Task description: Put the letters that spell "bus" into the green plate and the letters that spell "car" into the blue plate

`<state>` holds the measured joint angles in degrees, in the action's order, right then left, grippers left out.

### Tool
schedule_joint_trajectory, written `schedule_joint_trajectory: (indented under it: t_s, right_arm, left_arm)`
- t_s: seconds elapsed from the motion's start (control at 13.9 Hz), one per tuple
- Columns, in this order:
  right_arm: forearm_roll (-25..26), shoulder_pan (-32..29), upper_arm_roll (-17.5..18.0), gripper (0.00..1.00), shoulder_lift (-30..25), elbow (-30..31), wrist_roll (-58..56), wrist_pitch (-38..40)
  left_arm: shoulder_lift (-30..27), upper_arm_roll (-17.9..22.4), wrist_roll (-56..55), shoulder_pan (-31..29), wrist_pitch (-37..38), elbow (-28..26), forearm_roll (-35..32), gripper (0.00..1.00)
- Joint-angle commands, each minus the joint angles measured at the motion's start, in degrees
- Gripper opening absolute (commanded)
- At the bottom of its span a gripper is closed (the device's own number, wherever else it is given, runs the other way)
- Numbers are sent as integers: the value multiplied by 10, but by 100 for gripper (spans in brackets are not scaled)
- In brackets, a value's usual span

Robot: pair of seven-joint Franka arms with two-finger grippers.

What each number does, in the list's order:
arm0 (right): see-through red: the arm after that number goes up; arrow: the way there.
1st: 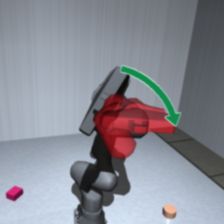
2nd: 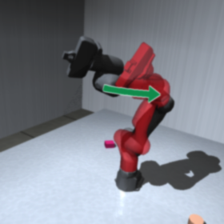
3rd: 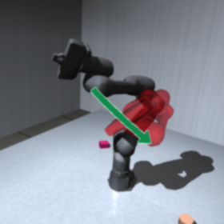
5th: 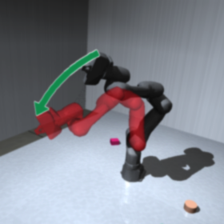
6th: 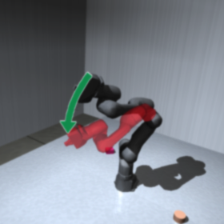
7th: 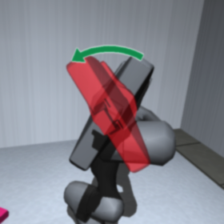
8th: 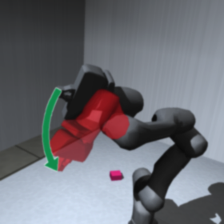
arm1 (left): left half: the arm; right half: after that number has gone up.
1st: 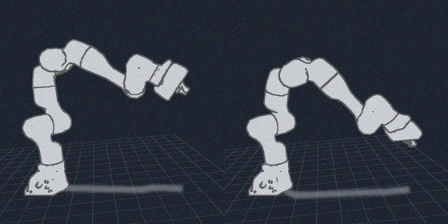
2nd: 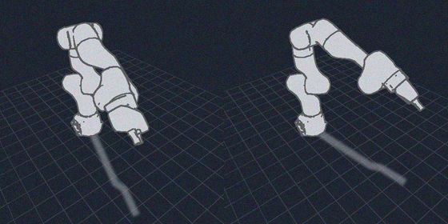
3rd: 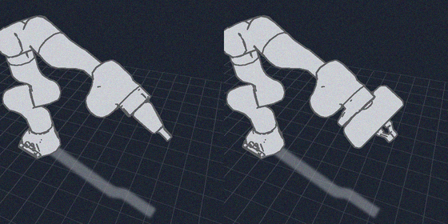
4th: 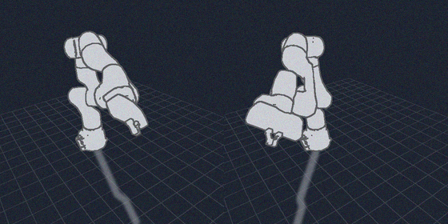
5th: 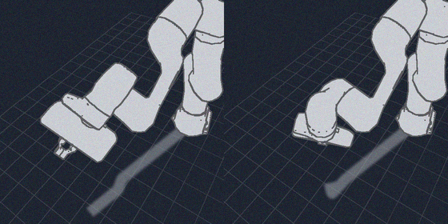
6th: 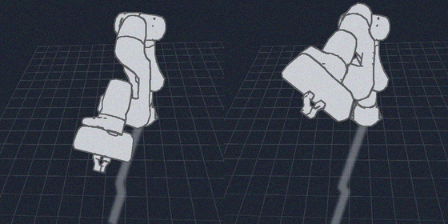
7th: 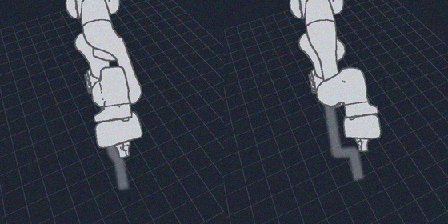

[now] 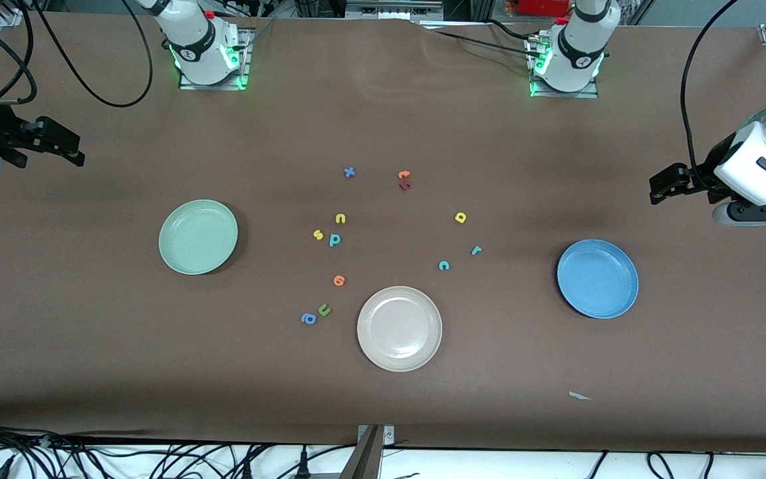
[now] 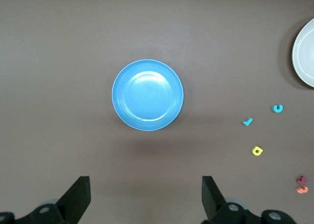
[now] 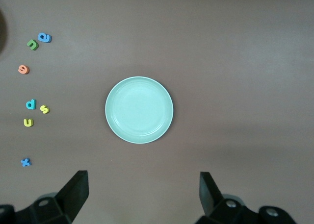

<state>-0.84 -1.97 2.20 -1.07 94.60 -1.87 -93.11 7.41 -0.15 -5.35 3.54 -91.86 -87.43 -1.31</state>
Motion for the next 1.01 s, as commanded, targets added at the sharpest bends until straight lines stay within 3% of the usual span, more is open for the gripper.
schedule_joint_trajectory:
  t_s: [0.0,0.94]
  right_arm:
    - [5,-1,-1,100,0,-2,-2,-6]
    - [5,-3,-2,100,1,-2,-4,-6]
  left_arm:
    - [-3,0,-4,-4,-3,-1,16,100]
    - [-6,2,10,-8,4,3,15,100]
